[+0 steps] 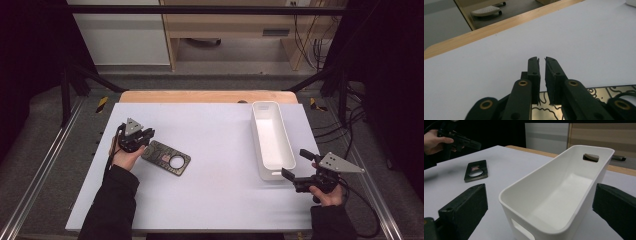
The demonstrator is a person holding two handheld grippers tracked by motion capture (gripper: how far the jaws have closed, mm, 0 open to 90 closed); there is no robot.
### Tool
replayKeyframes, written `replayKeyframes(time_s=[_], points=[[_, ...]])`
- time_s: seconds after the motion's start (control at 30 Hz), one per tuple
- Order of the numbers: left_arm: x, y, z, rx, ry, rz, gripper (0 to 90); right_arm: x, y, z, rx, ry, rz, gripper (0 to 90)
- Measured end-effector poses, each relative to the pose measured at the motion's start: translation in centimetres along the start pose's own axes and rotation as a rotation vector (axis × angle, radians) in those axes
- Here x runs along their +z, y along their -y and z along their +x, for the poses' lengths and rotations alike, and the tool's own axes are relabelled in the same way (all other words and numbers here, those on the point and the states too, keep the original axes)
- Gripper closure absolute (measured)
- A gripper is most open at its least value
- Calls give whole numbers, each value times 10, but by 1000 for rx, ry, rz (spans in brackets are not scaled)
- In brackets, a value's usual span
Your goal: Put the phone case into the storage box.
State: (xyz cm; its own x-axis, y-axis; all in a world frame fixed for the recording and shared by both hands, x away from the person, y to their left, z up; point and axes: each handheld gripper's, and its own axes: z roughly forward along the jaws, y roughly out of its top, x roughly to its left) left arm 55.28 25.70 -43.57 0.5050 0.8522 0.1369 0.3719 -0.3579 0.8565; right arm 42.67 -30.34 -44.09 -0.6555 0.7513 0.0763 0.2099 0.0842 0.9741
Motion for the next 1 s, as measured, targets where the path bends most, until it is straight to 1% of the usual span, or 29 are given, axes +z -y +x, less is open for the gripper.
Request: replayKeyframes(time_s=[0.03, 0.07, 0.1, 0.13, 0.2, 0.23, 0.27, 0.4, 0.47, 0.6, 0.63, 0.67, 0.77, 0.93, 1.0], points=[[1, 0, 0, 4, 0, 7, 828, 0, 0, 0, 0, 0, 0, 4], [3, -1, 0, 9, -1, 12, 857, 0, 0, 0, -1, 0, 1, 4], [6, -2, 1, 9, 2, 27, 862, 0, 0, 0, 0, 0, 0, 4], [6, -2, 1, 9, 2, 27, 872, 0, 0, 0, 1, 1, 0, 4], [9, -3, 1, 6, 0, 45, 889, 0, 0, 0, 0, 1, 0, 4], [10, -4, 1, 1, 4, 57, 889, 0, 0, 0, 0, 1, 0, 4], [12, -4, 2, -1, -1, 67, 892, 0, 0, 0, 0, 1, 0, 4], [19, -2, 2, -4, -6, 86, 892, 0, 0, 0, 0, -1, -2, 4], [23, 0, 2, -13, 9, 98, 892, 0, 0, 0, 1, 0, -1, 4], [30, 3, 1, -3, 28, 124, 892, 0, 0, 0, 2, -1, 1, 4], [32, 4, 0, 6, 28, 129, 892, 0, 0, 0, 1, 0, 2, 4], [33, 5, 0, 6, 30, 133, 892, 1, 1, 0, 0, 0, 3, 4], [38, 7, -1, 22, 26, 155, 892, 1, 1, 0, 0, -1, 2, 4], [43, 11, 1, 5, 41, 181, 892, 1, 1, 0, 1, 0, 2, 4], [45, 12, 1, 9, 38, 185, 892, 1, 1, 0, 0, -1, 2, 4]])
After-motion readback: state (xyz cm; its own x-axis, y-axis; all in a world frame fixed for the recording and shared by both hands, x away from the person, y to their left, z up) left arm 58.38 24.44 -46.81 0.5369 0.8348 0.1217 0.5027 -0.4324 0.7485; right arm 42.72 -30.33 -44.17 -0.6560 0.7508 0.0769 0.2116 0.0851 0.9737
